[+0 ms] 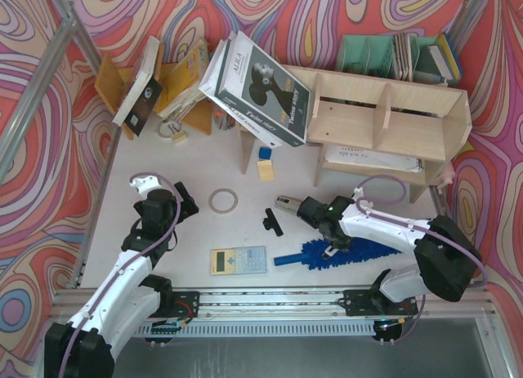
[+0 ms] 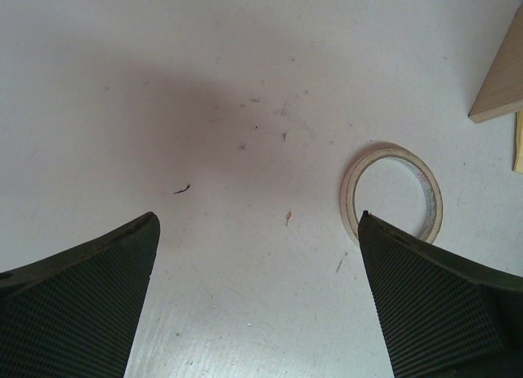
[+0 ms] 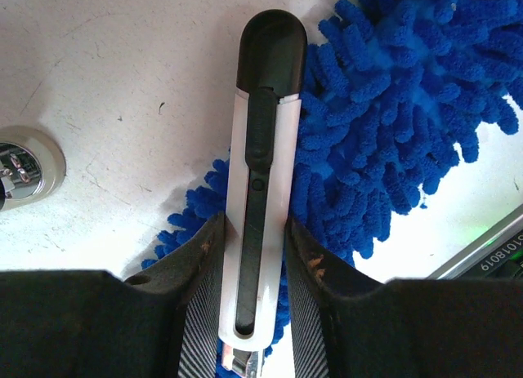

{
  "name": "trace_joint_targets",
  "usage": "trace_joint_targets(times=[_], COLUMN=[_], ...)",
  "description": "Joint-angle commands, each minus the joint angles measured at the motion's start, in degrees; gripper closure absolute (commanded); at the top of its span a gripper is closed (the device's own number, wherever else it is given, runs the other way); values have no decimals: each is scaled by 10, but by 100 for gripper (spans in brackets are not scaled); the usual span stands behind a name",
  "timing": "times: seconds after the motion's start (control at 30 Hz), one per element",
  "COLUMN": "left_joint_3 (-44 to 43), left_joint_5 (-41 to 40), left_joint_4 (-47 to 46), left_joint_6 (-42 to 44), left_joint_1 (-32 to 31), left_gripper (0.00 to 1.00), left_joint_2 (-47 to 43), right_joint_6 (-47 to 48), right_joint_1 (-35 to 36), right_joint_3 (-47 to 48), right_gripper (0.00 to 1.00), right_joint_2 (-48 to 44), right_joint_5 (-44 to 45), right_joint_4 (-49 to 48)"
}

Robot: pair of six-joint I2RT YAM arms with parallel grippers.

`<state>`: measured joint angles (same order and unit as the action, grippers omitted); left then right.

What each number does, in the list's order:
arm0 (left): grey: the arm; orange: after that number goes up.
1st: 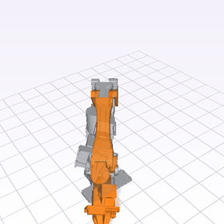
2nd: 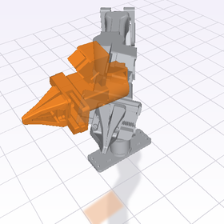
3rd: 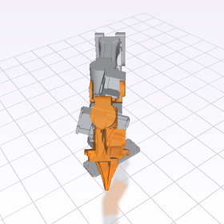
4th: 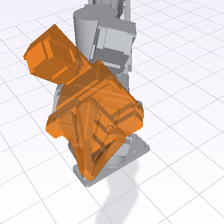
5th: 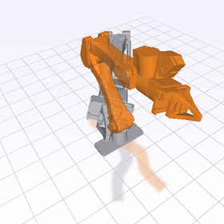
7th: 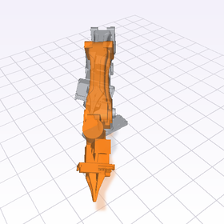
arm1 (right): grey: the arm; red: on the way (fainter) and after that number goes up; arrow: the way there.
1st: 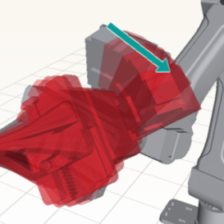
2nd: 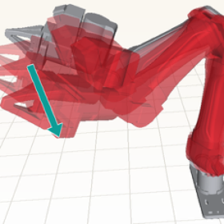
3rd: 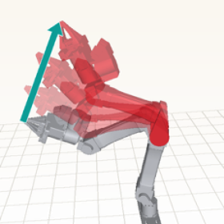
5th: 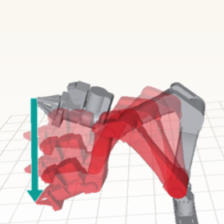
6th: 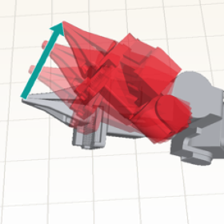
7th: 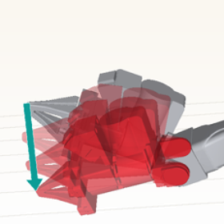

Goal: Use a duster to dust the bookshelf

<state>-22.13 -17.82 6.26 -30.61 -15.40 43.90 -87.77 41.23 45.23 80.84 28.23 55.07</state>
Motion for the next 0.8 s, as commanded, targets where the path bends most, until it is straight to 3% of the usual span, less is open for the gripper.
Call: trace_joint_targets(times=[0.0, 0.3, 0.77], left_joint_3=[0, 0, 0], left_joint_5=[-5, -6, -5], left_joint_4=[-9, -8, -8], left_joint_6=[-2, -2, -1], left_joint_1=[-2, -2, -2], left_gripper=[2, 2, 2], left_joint_2=[-1, -2, -1], right_joint_6=[-7, -19, 14], right_joint_1=[-2, -16, -64], right_joint_3=[0, 18, 41], right_gripper=[68, 70, 71], right_joint_2=[-15, -15, 31], right_joint_5=[18, 53, 82], right_joint_4=[9, -9, -123])
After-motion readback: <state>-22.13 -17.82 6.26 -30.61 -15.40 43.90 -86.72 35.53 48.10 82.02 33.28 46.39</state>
